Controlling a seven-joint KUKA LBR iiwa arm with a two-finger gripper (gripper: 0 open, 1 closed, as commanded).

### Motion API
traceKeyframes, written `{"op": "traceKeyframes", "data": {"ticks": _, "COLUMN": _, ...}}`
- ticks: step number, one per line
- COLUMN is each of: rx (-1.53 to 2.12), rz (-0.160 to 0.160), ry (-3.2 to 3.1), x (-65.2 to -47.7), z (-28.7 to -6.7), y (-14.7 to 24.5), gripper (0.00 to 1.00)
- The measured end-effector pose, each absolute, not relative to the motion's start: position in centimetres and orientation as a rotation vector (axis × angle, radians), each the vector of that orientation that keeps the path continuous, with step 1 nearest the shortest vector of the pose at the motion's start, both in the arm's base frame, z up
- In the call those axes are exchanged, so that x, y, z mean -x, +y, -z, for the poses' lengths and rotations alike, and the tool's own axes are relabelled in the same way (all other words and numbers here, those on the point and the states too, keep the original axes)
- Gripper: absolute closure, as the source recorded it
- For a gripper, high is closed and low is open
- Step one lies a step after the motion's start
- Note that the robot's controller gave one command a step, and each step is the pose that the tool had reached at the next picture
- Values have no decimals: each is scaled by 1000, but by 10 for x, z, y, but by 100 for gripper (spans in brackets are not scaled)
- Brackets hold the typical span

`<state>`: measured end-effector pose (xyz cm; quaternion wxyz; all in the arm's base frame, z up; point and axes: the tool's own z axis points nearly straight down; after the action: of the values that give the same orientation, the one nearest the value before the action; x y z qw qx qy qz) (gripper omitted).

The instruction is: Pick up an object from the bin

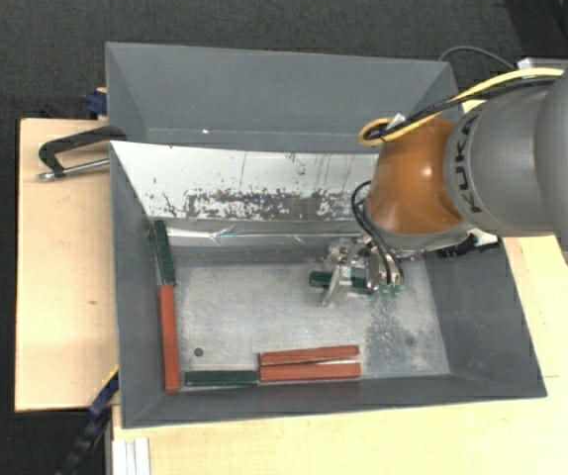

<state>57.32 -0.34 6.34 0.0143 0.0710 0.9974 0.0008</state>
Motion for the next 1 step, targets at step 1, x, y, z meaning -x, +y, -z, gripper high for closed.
{"op": "traceKeyframes", "data": {"ticks": 1, "rx": -226, "rz": -3, "ry": 3115, "x": -570, "z": -64, "y": -2, "gripper": 100}}
